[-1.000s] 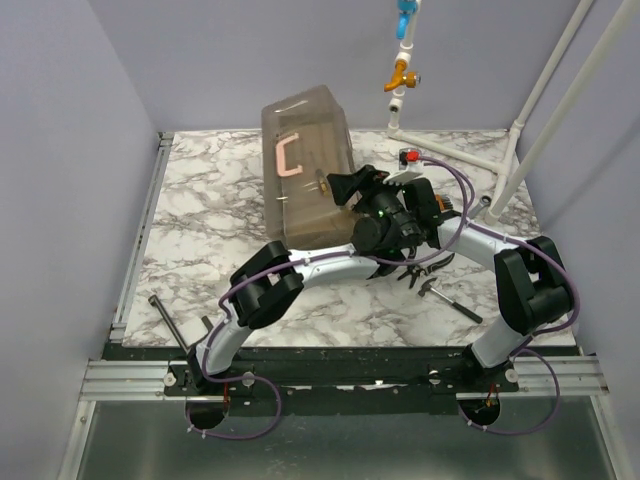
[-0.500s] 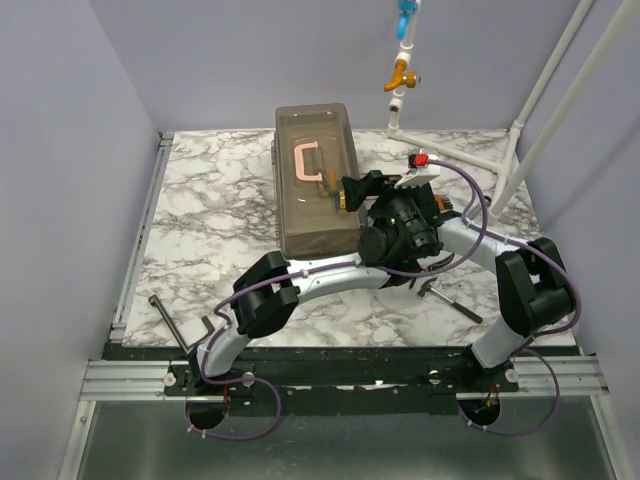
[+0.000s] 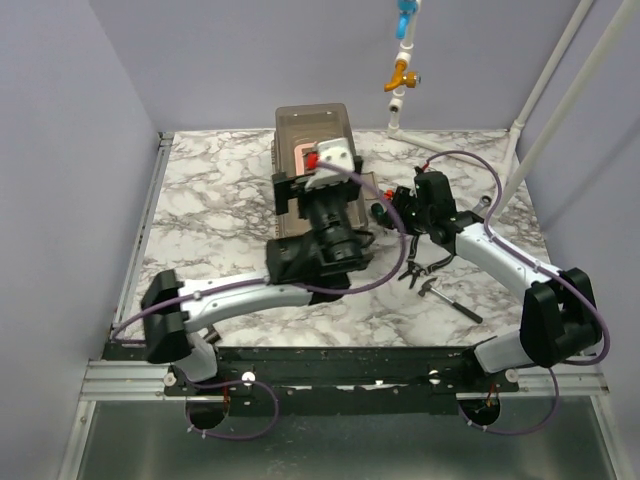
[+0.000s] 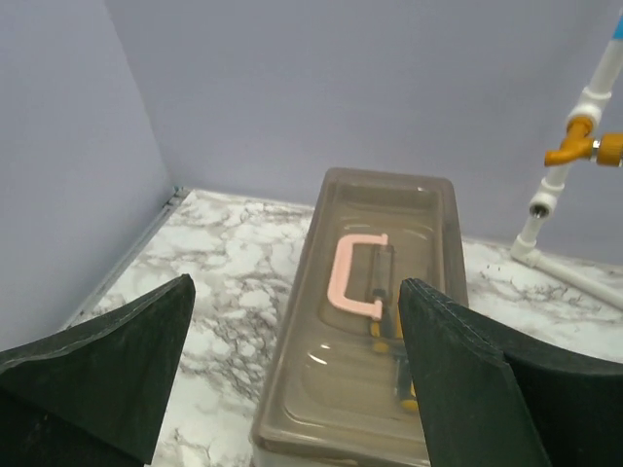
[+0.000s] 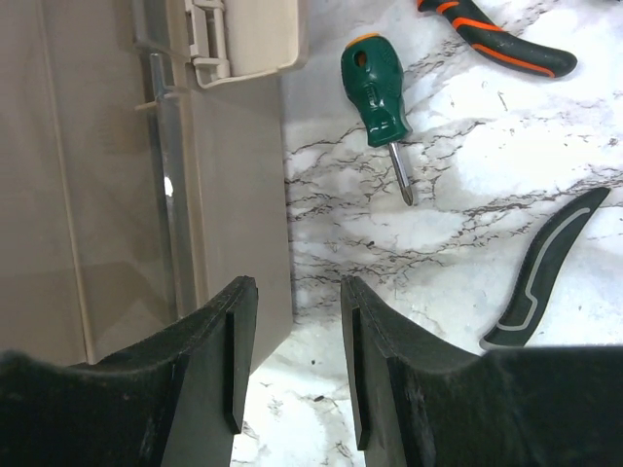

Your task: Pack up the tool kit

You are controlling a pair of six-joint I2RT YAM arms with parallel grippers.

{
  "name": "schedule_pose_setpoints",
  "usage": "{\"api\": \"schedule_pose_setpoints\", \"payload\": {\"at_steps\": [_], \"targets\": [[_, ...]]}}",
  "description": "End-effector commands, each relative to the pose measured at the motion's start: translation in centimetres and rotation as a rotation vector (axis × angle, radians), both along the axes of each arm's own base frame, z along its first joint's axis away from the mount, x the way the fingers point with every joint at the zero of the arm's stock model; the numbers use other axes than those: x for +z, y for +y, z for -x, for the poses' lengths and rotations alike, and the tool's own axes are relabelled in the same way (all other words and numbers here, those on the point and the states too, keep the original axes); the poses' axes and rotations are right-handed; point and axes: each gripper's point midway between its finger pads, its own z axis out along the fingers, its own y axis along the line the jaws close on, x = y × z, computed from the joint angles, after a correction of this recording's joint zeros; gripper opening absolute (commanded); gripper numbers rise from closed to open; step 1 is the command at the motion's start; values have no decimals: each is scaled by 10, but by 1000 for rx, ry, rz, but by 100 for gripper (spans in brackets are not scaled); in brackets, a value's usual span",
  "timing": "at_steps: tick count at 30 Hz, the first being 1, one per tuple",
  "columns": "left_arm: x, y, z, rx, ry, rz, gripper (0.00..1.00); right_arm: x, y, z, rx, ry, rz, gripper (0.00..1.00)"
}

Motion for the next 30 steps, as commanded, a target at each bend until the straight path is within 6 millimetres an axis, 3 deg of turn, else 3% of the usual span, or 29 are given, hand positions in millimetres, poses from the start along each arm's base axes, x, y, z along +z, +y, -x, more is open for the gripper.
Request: {"api": "schedule_pose_setpoints", "payload": {"at_steps": [1, 4, 6, 10, 17, 22, 30], "targets": [[10, 24, 19, -128, -245, 129, 88, 7, -7, 1, -20, -20, 32, 47], [-1, 25, 28, -305, -305, 113, 89, 8, -7, 1, -15, -30, 36, 47], [-23, 6, 33, -521, -288, 86, 89, 8, -7, 0, -12, -30, 40, 47], [-69, 13, 28, -760, -161, 269, 90, 7, -7, -1, -7, -29, 38, 47], [-143, 49, -8, -705, 288, 465, 93, 0, 3, -3, 22, 17, 13, 48], [-178, 42, -25, -768, 604, 584, 97, -1, 26, -2, 91, 33, -99, 48], [-188, 58, -56, -728, 718, 586, 98, -10, 69, 17, 183, 102, -222, 47]]}}
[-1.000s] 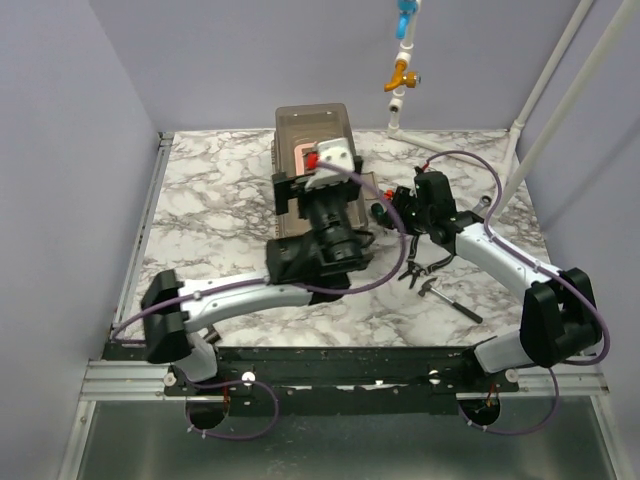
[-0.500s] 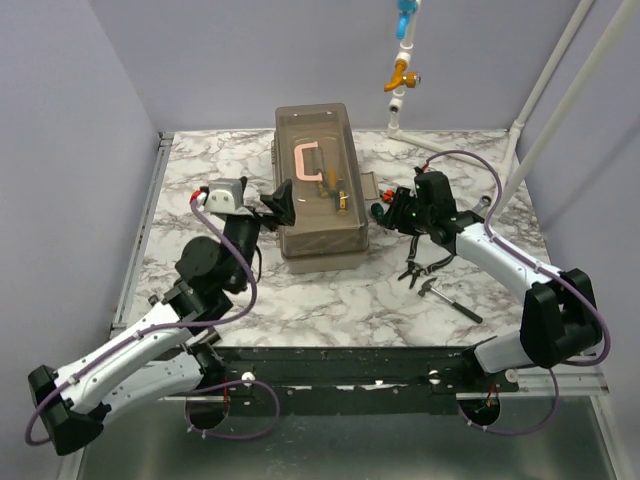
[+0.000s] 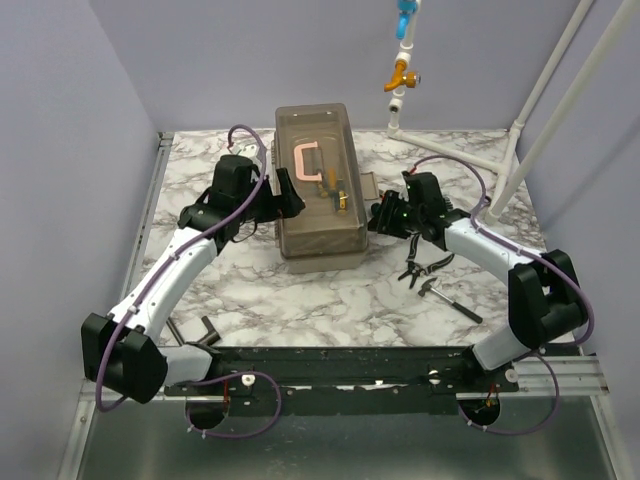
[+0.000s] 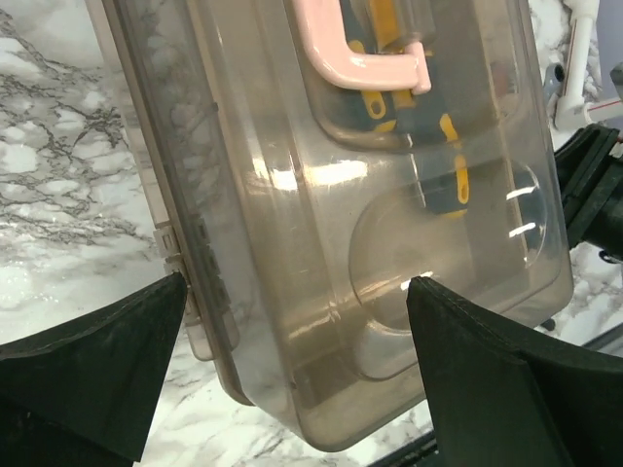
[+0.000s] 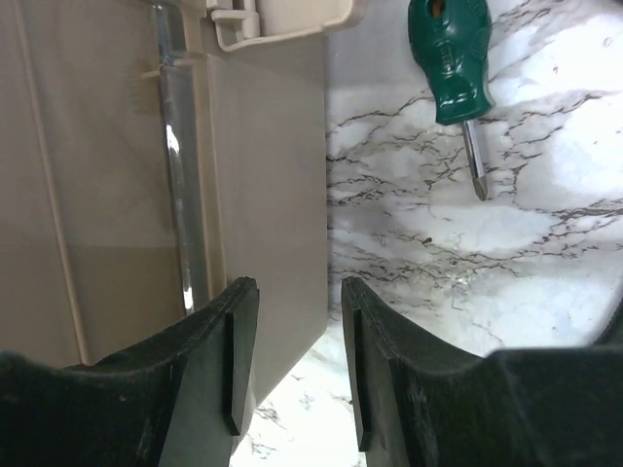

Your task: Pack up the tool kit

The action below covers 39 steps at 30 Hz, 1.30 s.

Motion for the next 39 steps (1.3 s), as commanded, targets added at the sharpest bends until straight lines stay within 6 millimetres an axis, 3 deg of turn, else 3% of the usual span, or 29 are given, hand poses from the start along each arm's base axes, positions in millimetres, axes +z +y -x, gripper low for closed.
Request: {"api": "schedule_pose_setpoints", "payload": {"at_steps": [1, 6, 10, 14, 21, 27, 29, 33, 37, 39], "targets": [[14, -1, 6, -74, 88, 40, 99, 7, 44, 19, 100, 23, -116, 47], [15, 19, -8, -37, 93, -31, 98, 10, 71, 38, 167, 40, -167, 47], [12, 35, -15, -2, 98, -96, 98, 12, 76, 43, 184, 37, -151, 47], [12, 40, -20, 10, 86, -124, 98, 20, 41, 20, 53, -17, -12, 48], [19, 42, -31, 14, 48, -144, 96, 33, -6, -16, -72, -62, -67, 50], [25, 39, -37, 10, 24, -135, 96, 18, -36, -47, -197, -35, -117, 49], [25, 40, -41, 16, 33, -147, 96, 9, -42, -57, -228, -24, -112, 46], [24, 40, -52, 21, 50, -167, 96, -10, -26, -70, -197, 25, -172, 31], [28, 39, -64, 22, 59, -181, 96, -21, -6, -81, -136, 29, -267, 1], [32, 38, -70, 23, 60, -186, 96, -28, 4, -85, -100, 39, -314, 1]]}}
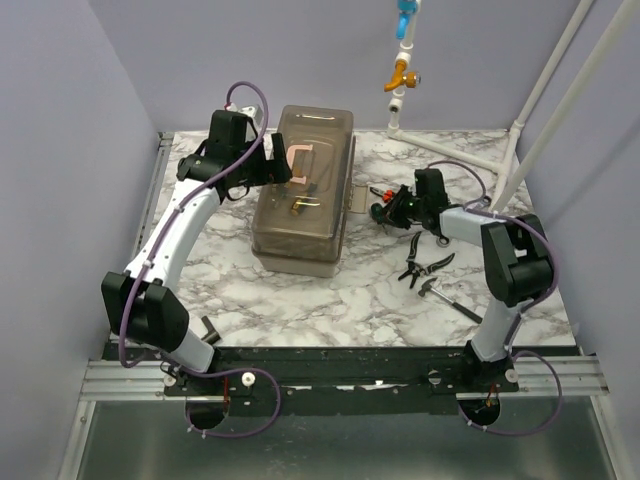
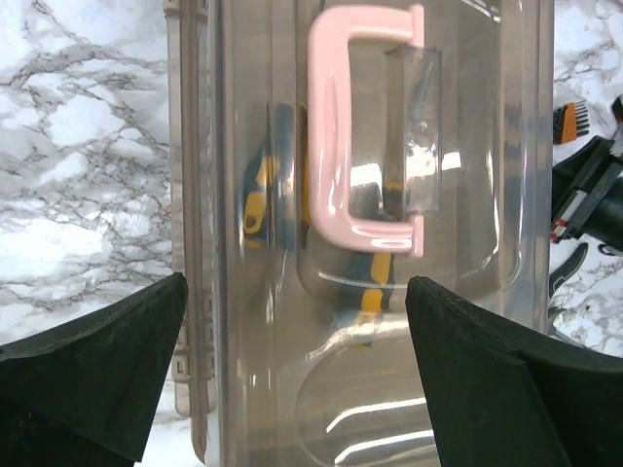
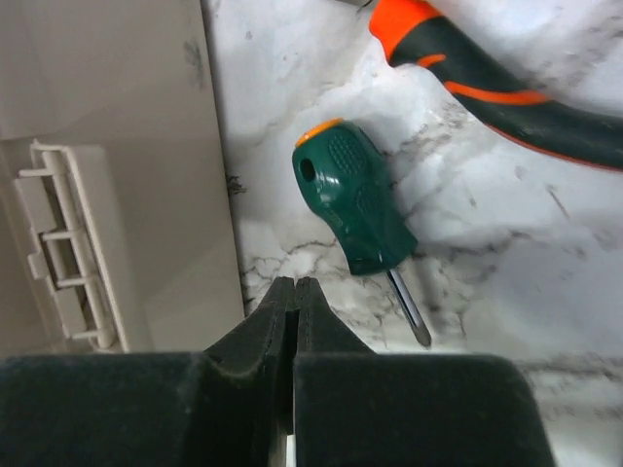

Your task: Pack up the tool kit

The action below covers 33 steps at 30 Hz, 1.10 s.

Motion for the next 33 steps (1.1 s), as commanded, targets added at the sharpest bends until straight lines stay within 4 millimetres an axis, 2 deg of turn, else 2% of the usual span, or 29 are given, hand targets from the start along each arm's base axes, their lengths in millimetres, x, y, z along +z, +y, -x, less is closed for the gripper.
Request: {"api": "schedule_pose_setpoints", "payload": {"at_steps": [1, 2, 5, 9, 15, 20, 22, 27, 33], "targets": [[10, 6, -12, 17, 1, -35, 96, 16, 31, -22, 88, -78, -160, 1], [11, 6, -15, 17, 2, -36, 96, 11, 36, -24, 100, -66, -176, 1], [13, 3, -23, 8, 6, -30, 96, 12, 51, -30, 154, -84, -271, 1], [0, -2, -32, -8, 44, -35, 96, 16, 68, -33, 219, -106, -384, 1], [-34, -7, -40, -26, 127, -40, 95, 51, 87, -21, 342, -185, -508, 1], [-49, -15, -42, -57, 163, -18, 94, 88, 91, -4, 413, -260, -605, 1], [-52, -17, -41, -65, 171, -10, 94, 95, 90, -2, 418, -273, -602, 1], [-55, -19, -40, -69, 174, -3, 93, 96, 87, -5, 399, -264, -522, 1], [-58, -18, -38, -68, 178, -6, 93, 81, 89, -14, 354, -204, -303, 1]]}}
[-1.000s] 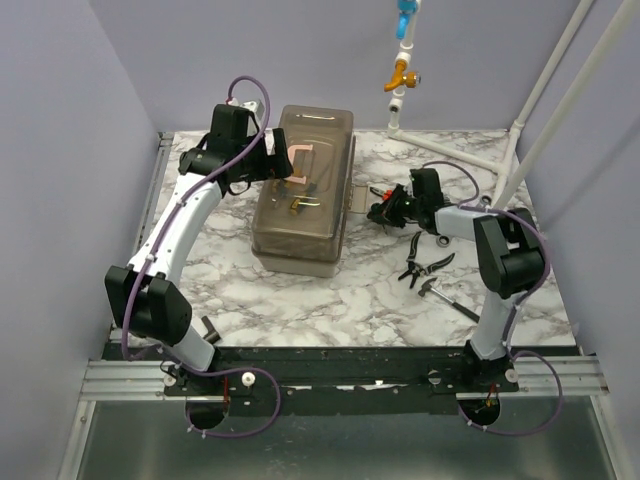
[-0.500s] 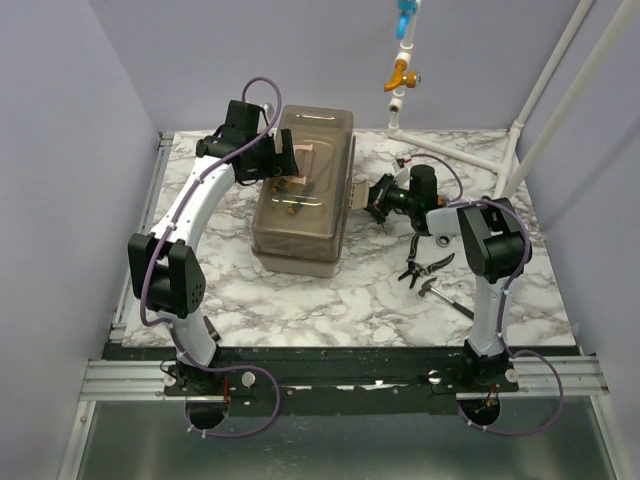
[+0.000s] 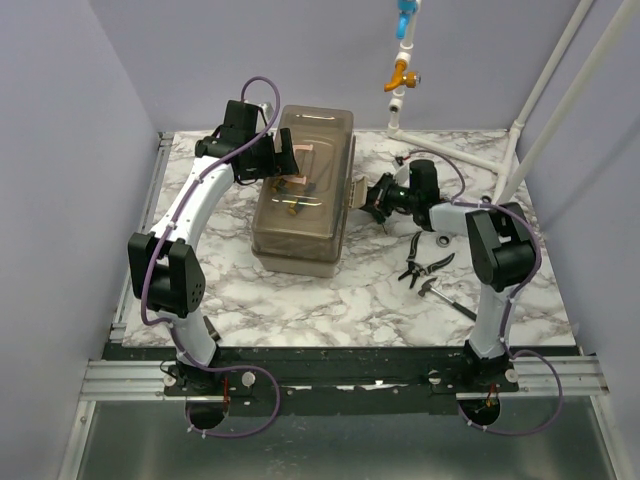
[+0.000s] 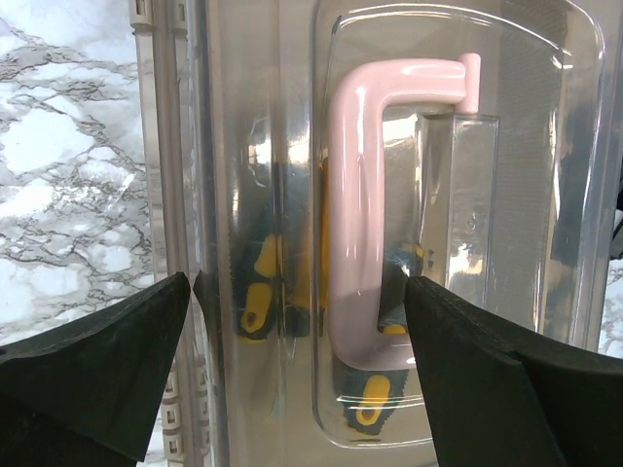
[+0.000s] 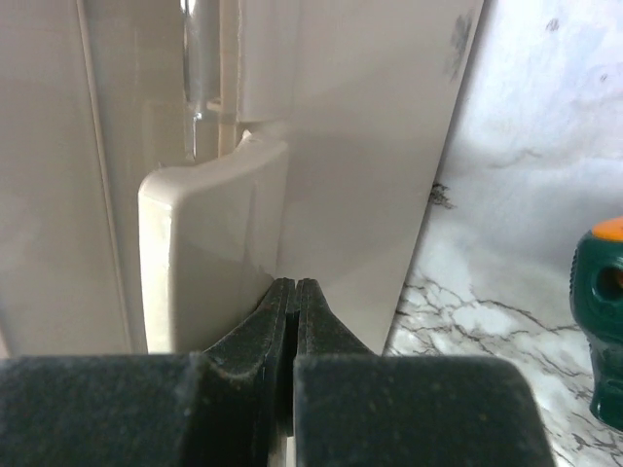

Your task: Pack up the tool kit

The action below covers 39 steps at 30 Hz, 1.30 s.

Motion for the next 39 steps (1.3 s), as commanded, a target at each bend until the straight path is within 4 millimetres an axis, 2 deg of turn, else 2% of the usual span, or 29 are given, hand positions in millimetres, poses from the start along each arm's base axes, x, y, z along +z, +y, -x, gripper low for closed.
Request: {"api": "schedule_pose_setpoints", "payload": {"at_steps": [1, 5, 9, 14, 19, 26, 33, 36, 39], "targets": [[-19, -2, 10, -28, 59, -7, 93, 43, 15, -6, 22, -129, 117, 1], [-21, -3, 11, -30, 63, -4, 93, 54, 29, -7, 27, -150, 169, 0], [-24, -4, 11, -36, 71, 3, 93, 53, 39, -13, 11, -145, 333, 0], [-28, -6, 12, -42, 80, 9, 93, 38, 41, -24, -23, -102, 626, 1], [-34, -8, 12, -47, 91, 16, 93, 3, 35, -24, -37, -38, 894, 1], [-45, -9, 11, -53, 113, 14, 93, -32, 41, -23, -35, -29, 1097, 1], [-49, -10, 11, -58, 119, 16, 92, -58, 48, -25, 4, -16, 1134, 1], [-52, -12, 12, -65, 125, 29, 92, -64, 73, -18, 83, -38, 1006, 1], [-59, -14, 12, -68, 137, 37, 93, -52, 106, -9, 160, -88, 815, 2]]}}
